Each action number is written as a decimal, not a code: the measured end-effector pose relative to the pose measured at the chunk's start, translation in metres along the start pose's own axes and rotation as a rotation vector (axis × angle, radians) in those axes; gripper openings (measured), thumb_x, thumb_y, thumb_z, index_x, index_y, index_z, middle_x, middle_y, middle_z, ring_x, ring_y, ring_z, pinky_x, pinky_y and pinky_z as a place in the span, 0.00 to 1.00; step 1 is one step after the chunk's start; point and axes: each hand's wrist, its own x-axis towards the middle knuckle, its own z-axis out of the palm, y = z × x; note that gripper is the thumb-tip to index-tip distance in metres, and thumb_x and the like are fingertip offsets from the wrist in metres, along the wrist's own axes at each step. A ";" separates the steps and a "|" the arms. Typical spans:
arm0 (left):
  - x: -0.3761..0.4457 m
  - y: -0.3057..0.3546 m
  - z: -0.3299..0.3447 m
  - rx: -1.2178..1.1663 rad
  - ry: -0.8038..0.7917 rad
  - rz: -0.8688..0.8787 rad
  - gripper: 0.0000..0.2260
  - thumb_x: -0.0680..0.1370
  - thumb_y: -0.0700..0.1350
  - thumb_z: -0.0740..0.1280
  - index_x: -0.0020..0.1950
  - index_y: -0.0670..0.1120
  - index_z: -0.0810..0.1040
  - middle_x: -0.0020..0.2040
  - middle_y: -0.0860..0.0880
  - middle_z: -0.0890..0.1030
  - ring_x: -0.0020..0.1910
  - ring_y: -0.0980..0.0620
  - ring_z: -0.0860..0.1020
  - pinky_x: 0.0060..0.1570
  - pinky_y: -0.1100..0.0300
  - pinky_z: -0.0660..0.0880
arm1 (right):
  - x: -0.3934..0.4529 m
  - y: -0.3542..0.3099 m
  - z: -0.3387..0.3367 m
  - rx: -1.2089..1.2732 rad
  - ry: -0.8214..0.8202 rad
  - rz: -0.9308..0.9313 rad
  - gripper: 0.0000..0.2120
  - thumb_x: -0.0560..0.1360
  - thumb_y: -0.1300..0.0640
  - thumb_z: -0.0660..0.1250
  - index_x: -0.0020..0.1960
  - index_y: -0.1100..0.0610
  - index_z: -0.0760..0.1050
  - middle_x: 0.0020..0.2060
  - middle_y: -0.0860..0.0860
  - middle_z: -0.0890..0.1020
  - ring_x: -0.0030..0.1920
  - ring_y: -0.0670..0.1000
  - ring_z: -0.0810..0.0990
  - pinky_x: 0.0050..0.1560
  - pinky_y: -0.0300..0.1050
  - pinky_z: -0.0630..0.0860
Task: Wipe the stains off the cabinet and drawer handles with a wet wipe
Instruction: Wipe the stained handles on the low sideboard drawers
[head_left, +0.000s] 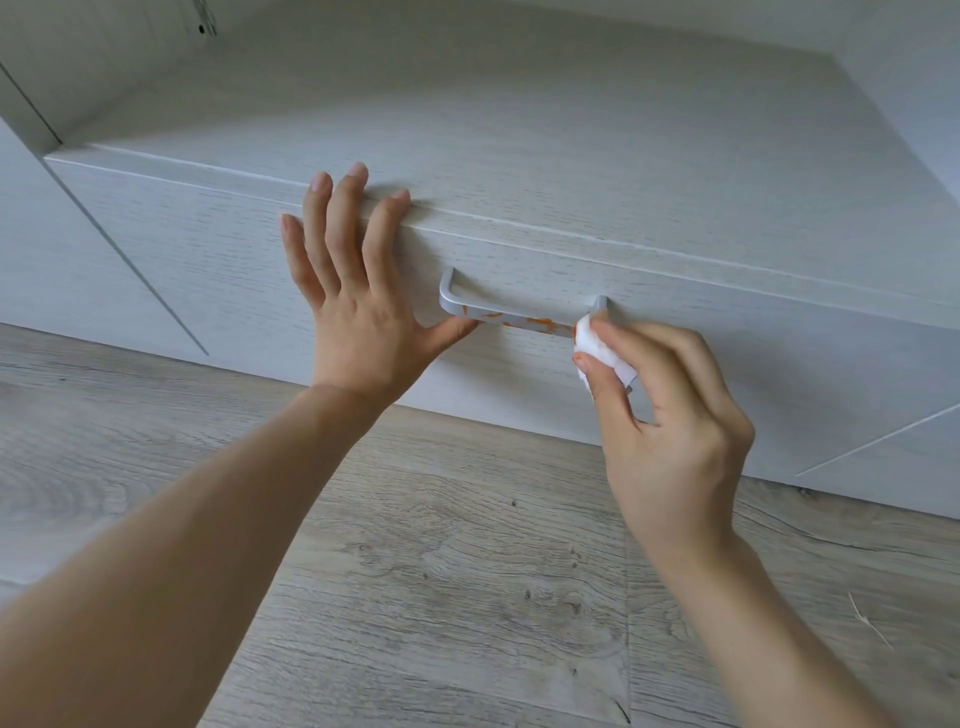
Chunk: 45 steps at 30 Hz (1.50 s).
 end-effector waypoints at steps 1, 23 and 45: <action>0.000 0.000 0.000 0.000 -0.002 -0.001 0.41 0.69 0.73 0.64 0.69 0.46 0.58 0.71 0.34 0.64 0.72 0.36 0.55 0.71 0.39 0.46 | 0.000 -0.001 0.001 -0.005 0.001 -0.024 0.06 0.73 0.68 0.70 0.50 0.66 0.80 0.42 0.59 0.81 0.41 0.52 0.80 0.52 0.27 0.69; 0.000 0.002 -0.003 -0.011 -0.016 -0.002 0.40 0.69 0.72 0.65 0.69 0.46 0.58 0.71 0.34 0.64 0.72 0.38 0.54 0.71 0.40 0.47 | 0.009 0.005 -0.002 -0.025 -0.030 -0.055 0.05 0.73 0.63 0.71 0.49 0.62 0.82 0.39 0.56 0.81 0.40 0.52 0.74 0.43 0.45 0.72; 0.001 0.000 -0.001 -0.026 0.000 -0.001 0.40 0.68 0.71 0.67 0.68 0.47 0.59 0.70 0.35 0.65 0.72 0.39 0.54 0.70 0.39 0.48 | 0.018 0.004 0.001 -0.059 -0.061 -0.213 0.04 0.75 0.60 0.71 0.47 0.60 0.83 0.44 0.52 0.84 0.43 0.53 0.76 0.44 0.50 0.70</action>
